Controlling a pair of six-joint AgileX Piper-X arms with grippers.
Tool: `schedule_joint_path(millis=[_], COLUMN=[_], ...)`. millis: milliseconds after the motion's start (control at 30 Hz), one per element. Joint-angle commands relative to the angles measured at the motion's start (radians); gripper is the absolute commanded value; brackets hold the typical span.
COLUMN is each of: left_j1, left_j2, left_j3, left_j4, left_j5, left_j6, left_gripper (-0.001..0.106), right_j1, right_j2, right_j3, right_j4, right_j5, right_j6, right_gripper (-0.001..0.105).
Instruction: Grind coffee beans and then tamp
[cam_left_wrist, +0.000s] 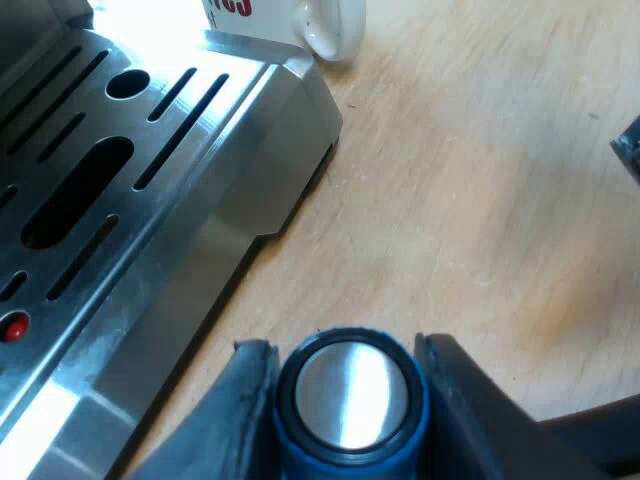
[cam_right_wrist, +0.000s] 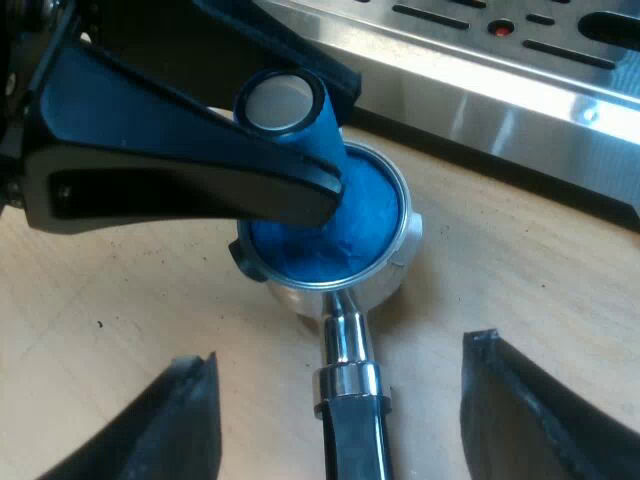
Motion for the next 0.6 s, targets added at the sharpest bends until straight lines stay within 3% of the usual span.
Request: schedule_joint_path(millis=[33,167,600], left_j1=[0.001,0.001,0.001], left_j2=[0.027,0.023,-0.124], left_j3=[0.035,0.03,-0.022], left_j4=[0.06,-0.033,-0.036], left_j5=[-0.014,-0.014,-0.014], left_j6=[0.0,-0.002,-0.002], left_gripper=[0.022,0.022,0.022], right_j1=[-0.005,-0.005,-0.005], right_j2=[-0.007,-0.007,-0.007], right_j3=[-0.003,-0.003,-0.003], right_j4=[-0.008,-0.008,-0.008], right_j5=[-0.006,-0.006,-0.006], right_j6=[-0.002,-0.002,-0.002], right_gripper=[0.055,0.055,0.055])
